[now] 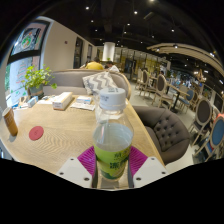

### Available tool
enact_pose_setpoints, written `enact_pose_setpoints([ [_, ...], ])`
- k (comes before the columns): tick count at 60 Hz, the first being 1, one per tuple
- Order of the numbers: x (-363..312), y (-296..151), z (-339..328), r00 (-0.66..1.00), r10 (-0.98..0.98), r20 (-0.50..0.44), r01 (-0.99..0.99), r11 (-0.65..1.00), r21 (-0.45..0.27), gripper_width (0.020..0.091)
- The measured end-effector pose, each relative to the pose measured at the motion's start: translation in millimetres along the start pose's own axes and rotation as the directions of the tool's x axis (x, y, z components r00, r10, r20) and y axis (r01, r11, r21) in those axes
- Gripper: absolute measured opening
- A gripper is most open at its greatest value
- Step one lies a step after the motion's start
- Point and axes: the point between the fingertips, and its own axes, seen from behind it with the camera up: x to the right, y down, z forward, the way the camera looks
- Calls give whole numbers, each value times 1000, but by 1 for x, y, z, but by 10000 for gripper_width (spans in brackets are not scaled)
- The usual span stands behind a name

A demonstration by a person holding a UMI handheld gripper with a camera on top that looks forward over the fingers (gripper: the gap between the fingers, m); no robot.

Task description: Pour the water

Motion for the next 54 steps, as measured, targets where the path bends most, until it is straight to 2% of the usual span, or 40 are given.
enact_pose_setpoints([
  [9, 5, -37, -14, 989, -112, -98, 114, 993, 7, 404],
  [20, -21, -131, -41, 897, -363, -251, 383, 923, 34, 406],
  [27, -75, -194, -60, 771, -539, -339, 586, 809, 48, 406],
  [32, -127, -224, -68, 640, -664, -386, 728, 685, 31, 404],
  [41, -222, -240, -71, 372, -824, -427, 904, 426, -32, 403],
  [54, -329, -207, -52, -54, -916, -397, 990, 4, -144, 401],
])
